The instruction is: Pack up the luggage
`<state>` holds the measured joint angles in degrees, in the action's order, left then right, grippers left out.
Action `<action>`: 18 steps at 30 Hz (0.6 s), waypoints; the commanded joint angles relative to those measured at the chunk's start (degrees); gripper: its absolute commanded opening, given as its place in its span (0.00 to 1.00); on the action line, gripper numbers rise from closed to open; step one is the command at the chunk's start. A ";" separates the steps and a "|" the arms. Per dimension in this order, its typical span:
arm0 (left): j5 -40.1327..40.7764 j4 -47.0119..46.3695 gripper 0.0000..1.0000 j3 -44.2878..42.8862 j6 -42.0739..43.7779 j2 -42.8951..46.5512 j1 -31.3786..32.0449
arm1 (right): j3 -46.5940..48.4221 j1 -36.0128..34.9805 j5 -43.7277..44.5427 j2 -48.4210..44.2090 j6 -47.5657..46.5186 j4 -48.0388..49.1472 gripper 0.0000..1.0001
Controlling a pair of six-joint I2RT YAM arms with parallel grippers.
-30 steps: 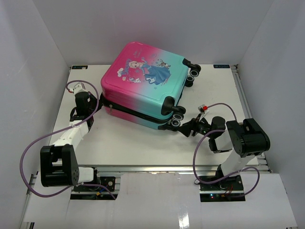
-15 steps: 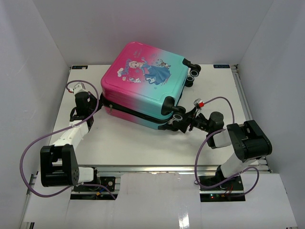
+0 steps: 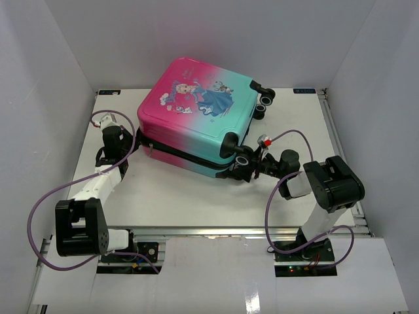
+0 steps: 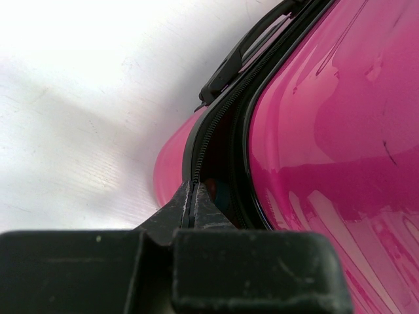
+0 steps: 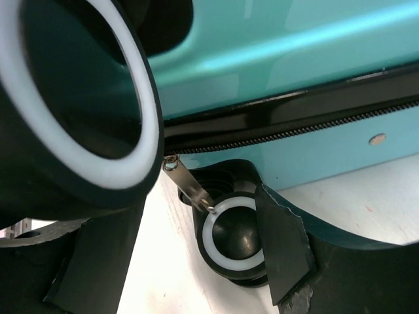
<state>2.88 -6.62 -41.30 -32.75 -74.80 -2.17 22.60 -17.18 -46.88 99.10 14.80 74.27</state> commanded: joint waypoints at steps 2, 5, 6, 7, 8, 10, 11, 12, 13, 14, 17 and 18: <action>2.11 -5.25 0.00 -1.06 0.58 4.88 -0.91 | 4.32 -3.81 3.89 1.63 -2.98 33.84 0.73; 2.02 -5.27 0.00 -0.93 0.58 5.09 -0.91 | 3.98 -5.17 7.82 2.13 -4.99 33.86 0.71; 1.97 -5.32 0.00 -0.83 0.58 5.23 -0.91 | 3.88 -5.62 9.24 2.28 -5.63 33.91 0.70; 1.96 -5.40 0.00 -0.80 0.58 5.40 -0.91 | 3.79 -6.00 10.41 2.39 -6.32 33.92 0.68; 1.96 -5.37 0.00 -0.80 0.58 5.46 -0.91 | 3.82 -6.58 12.04 2.65 -6.65 33.92 0.66; 1.96 -5.34 0.00 -0.80 0.58 5.84 -0.83 | 3.62 -7.49 15.71 2.99 -7.40 33.92 0.62; 1.96 -5.40 0.00 -0.74 0.51 5.96 -0.88 | 3.46 -8.18 17.81 3.22 -7.63 33.92 0.62; 1.90 -5.48 0.00 -0.54 0.49 6.16 -0.91 | 3.47 -8.51 18.81 3.29 -6.97 33.98 0.62; 1.92 -5.51 0.00 -0.40 0.49 6.25 -0.91 | 4.09 -8.57 18.10 3.56 -4.22 33.96 0.64; 1.92 -5.51 0.00 -0.36 0.49 6.29 -0.91 | 4.63 -8.61 17.07 3.82 -1.94 33.97 0.66; 1.93 -5.34 0.00 -0.27 0.52 6.51 -0.91 | 4.61 -8.98 17.66 3.62 3.22 34.01 0.67; 1.89 -5.35 0.00 -0.26 0.56 6.70 -0.91 | 4.43 -9.14 17.67 3.26 3.78 34.01 0.66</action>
<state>7.24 -6.66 -40.75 -31.84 -73.86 -3.66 24.23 -24.47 -34.00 102.50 12.82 74.82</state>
